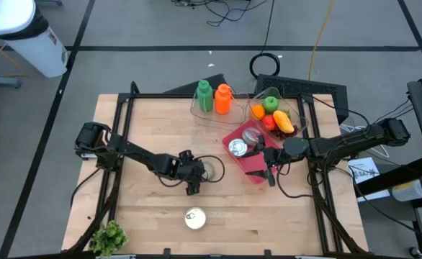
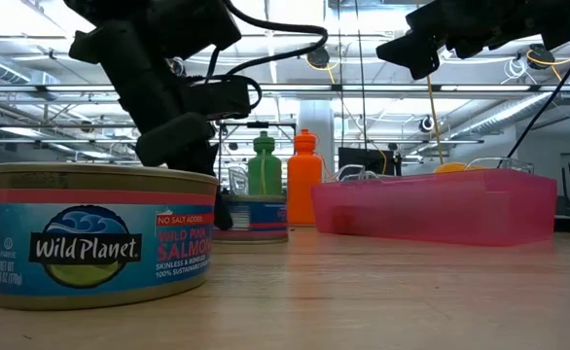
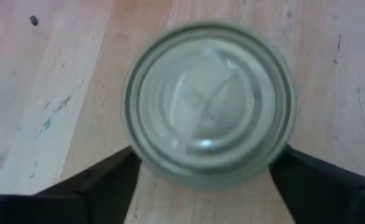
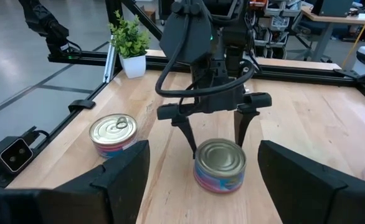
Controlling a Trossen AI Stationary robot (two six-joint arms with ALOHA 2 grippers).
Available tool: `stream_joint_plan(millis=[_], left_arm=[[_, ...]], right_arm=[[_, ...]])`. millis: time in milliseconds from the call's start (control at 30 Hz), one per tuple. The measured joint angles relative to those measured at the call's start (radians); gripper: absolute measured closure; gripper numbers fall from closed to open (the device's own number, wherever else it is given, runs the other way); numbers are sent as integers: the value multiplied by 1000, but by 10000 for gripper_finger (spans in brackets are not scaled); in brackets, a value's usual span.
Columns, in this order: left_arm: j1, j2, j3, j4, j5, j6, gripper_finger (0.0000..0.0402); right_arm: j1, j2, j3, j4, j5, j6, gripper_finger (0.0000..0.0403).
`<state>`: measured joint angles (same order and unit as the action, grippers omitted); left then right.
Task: Pick & Place Food Item
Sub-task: Put the top blue and pink tuna can into the pink bin
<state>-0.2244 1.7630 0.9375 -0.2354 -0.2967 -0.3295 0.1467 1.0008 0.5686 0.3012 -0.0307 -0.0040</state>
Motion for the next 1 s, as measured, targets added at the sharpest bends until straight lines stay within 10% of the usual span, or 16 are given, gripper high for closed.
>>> stream_joint_plan(millis=[333, 500, 667, 1000], left_arm=[[1, 3, 0, -1, -19, -19, 302], [-6, 3, 0, 3, -9, -66, 364], [11, 3, 0, 4, 59, -144, 316], [-6, 2, 0, 14, -12, -68, 80]], right_arm=[[0, 0, 0, 0, 0, 52, 124], [25, 69, 0, -22, 5, 8, 124], [63, 245, 0, 98, 43, -78, 124], [63, 579, 43, 311, 193, -290, 123]])
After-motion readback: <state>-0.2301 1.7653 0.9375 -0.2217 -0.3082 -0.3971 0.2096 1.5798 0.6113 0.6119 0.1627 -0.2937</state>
